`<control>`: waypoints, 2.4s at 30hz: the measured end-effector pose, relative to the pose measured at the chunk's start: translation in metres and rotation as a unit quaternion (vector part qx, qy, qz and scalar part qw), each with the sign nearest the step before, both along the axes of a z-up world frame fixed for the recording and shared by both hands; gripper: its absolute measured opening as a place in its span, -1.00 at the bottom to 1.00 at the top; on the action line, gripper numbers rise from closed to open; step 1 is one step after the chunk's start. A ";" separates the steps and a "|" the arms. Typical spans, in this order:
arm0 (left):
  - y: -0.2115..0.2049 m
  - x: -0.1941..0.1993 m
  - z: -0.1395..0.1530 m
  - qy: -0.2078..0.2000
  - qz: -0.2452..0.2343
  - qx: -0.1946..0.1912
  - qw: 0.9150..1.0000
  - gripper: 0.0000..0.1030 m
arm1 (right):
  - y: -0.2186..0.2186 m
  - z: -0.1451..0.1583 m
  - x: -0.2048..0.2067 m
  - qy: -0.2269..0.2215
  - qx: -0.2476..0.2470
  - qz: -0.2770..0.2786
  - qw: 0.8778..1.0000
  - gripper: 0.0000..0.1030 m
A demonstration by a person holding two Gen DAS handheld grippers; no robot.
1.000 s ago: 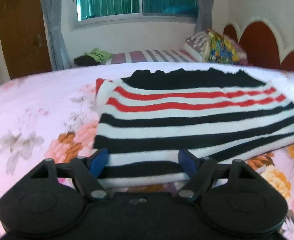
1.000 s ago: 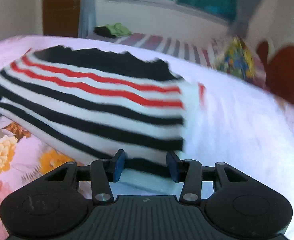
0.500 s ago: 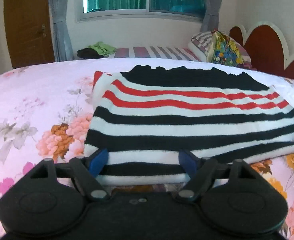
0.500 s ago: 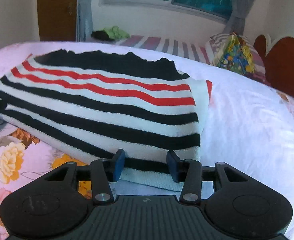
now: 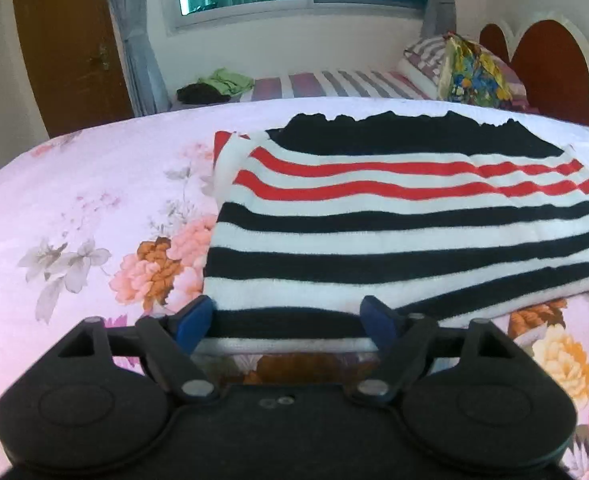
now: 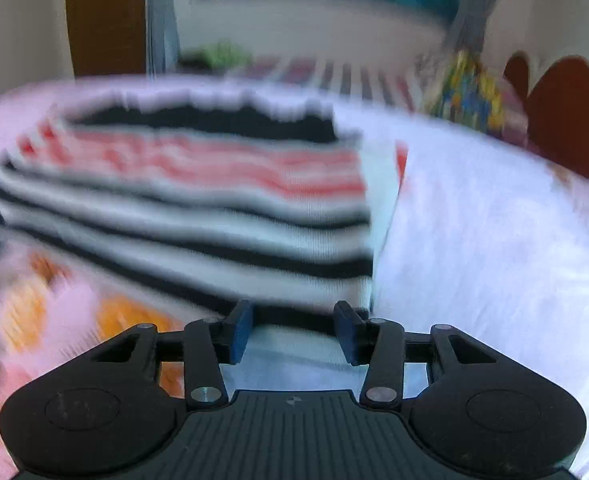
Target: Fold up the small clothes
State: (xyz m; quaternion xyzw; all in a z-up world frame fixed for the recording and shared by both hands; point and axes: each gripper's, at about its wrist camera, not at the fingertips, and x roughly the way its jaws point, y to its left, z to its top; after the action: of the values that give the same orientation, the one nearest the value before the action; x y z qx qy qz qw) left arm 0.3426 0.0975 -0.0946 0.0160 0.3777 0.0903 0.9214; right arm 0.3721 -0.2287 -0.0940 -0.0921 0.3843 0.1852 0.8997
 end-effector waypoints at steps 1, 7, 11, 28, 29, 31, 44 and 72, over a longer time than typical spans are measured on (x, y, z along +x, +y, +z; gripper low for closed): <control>0.001 0.001 0.001 0.003 0.001 -0.002 1.000 0.57 | -0.001 0.001 0.001 0.005 0.005 -0.003 1.000 -0.13; -0.002 0.002 0.004 0.015 0.000 0.008 1.000 0.58 | -0.004 0.004 -0.003 0.006 0.003 -0.007 1.000 -0.13; 0.002 0.006 0.003 0.023 0.004 0.000 1.000 0.62 | -0.006 0.005 0.000 0.013 0.017 -0.016 1.000 -0.13; 0.003 -0.020 0.033 -0.009 0.021 -0.013 1.000 0.61 | -0.019 0.043 -0.018 -0.009 0.057 -0.039 0.998 -0.13; 0.004 -0.028 0.035 -0.014 0.027 -0.030 0.999 0.59 | -0.022 0.047 -0.023 -0.012 0.064 -0.038 0.997 -0.13; 0.008 -0.042 0.033 -0.026 0.042 -0.074 0.996 0.57 | -0.025 0.054 -0.031 -0.014 0.077 -0.038 0.996 -0.13; 0.073 -0.057 -0.019 -0.114 0.191 -0.394 0.892 0.28 | 0.011 0.067 -0.035 -0.013 0.118 0.005 0.993 -0.18; 0.102 0.007 -0.047 -0.124 0.192 -0.441 0.868 -0.71 | 0.113 0.010 0.069 0.036 0.134 0.076 0.987 -0.97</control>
State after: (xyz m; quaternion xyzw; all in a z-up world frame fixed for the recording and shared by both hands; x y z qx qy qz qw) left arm 0.3501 0.1996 -0.1414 -0.4761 0.2562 0.0907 0.8363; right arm 0.4408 -0.1154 -0.0837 0.0070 0.3800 0.3057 0.8730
